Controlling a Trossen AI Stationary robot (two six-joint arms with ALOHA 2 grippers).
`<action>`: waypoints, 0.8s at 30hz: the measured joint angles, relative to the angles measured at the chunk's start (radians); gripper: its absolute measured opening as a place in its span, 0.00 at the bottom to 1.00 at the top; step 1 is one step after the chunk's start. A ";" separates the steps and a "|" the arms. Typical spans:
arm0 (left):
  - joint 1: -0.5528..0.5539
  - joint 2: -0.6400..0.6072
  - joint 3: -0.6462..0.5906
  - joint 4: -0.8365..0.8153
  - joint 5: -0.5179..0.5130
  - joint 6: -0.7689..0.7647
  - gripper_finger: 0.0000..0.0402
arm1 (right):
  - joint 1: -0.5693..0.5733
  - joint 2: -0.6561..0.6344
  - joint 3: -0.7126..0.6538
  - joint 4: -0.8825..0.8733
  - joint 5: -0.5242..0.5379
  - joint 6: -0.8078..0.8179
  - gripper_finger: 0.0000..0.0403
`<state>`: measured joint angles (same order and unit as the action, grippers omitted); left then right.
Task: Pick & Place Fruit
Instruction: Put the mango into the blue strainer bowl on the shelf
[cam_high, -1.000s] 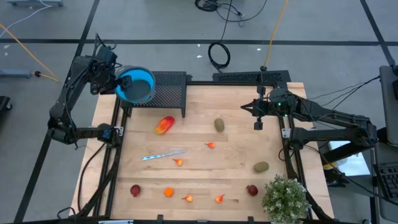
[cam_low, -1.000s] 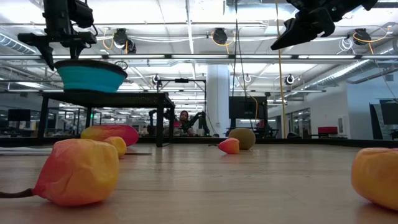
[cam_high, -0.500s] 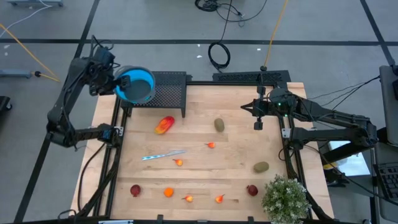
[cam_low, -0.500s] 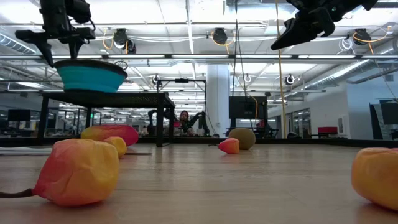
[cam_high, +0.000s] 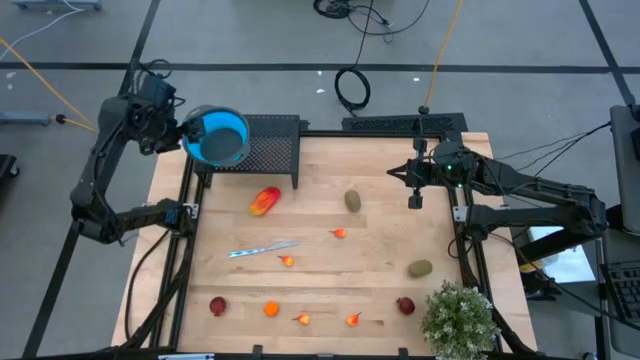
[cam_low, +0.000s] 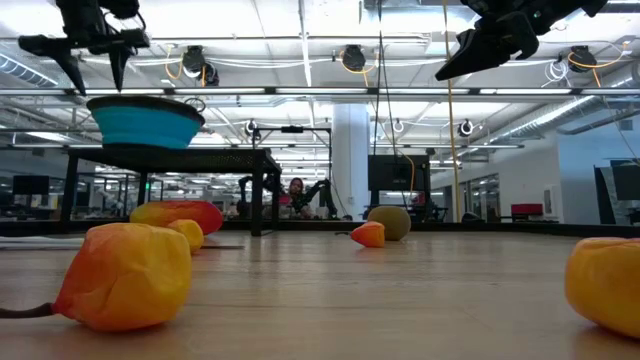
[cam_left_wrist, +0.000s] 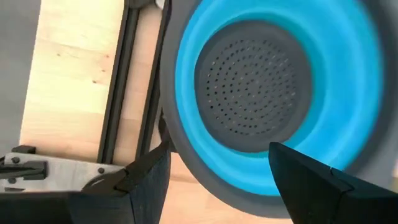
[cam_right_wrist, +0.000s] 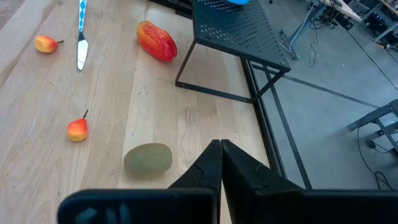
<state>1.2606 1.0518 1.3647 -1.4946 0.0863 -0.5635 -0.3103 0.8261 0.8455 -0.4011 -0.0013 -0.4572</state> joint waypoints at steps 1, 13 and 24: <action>-0.001 -0.009 0.009 0.005 0.006 0.000 0.66 | 0.000 0.000 0.000 0.000 0.000 0.000 0.00; -0.140 -0.135 0.016 0.169 0.105 0.119 0.51 | 0.000 0.000 0.000 0.060 -0.003 0.000 0.00; -0.233 -0.231 0.016 0.236 0.106 0.204 0.04 | 0.030 0.085 0.001 0.163 -0.079 0.100 0.00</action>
<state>1.0274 0.8211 1.3811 -1.2582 0.1919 -0.3591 -0.2806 0.9110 0.8463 -0.2385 -0.0799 -0.3571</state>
